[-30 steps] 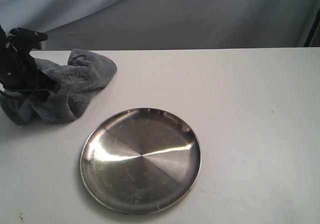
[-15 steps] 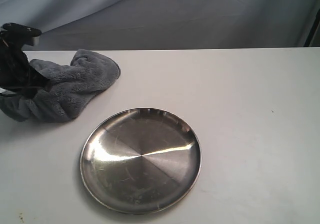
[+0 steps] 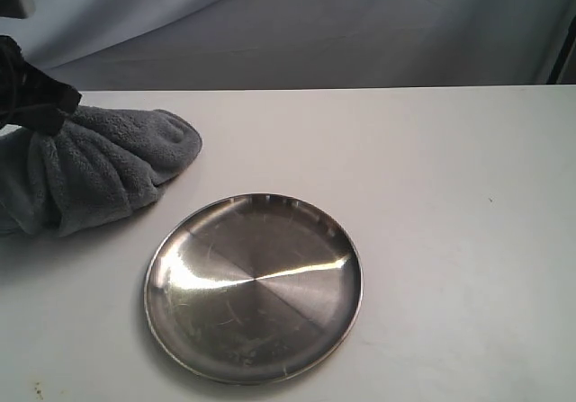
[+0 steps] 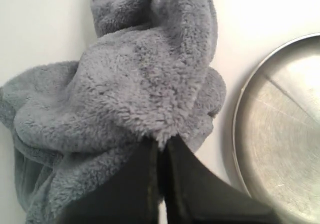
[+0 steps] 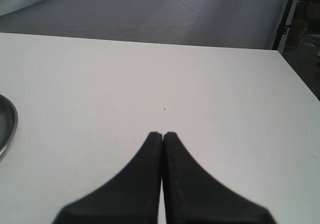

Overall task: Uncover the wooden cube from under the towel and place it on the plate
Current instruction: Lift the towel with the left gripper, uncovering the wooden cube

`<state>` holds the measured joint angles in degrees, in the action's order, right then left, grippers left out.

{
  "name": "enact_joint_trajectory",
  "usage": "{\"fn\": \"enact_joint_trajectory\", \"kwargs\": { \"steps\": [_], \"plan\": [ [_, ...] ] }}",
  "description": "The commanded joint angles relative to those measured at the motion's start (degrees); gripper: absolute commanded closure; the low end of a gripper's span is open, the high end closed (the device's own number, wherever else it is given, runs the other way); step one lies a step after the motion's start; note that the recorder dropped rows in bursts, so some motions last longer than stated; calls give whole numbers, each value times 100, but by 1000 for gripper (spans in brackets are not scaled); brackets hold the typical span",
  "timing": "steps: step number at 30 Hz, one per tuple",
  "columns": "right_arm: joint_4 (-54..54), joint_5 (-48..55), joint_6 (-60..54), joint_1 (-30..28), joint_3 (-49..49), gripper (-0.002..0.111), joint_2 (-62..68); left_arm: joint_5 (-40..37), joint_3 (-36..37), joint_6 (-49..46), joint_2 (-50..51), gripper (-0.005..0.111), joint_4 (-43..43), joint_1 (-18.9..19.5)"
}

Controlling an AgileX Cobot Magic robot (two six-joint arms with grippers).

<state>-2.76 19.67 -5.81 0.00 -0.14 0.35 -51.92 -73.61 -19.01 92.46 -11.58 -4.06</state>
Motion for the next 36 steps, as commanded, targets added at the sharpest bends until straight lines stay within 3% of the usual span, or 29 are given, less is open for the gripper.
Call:
{"fn": "enact_joint_trajectory", "kwargs": {
  "steps": [1,11,29,36],
  "plan": [
    [-24,-1,18,4,14,108,-35,59,-5,-74,-278,107,-187,8],
    [-24,-1,18,4,14,108,-35,346,-5,-554,-958,107,-804,8],
    [-24,-1,18,4,14,108,-35,1456,-5,-554,-1509,107,-685,8],
    [-24,-1,18,4,14,108,-35,1508,-5,-554,-1714,107,-696,8]
  ]
}}
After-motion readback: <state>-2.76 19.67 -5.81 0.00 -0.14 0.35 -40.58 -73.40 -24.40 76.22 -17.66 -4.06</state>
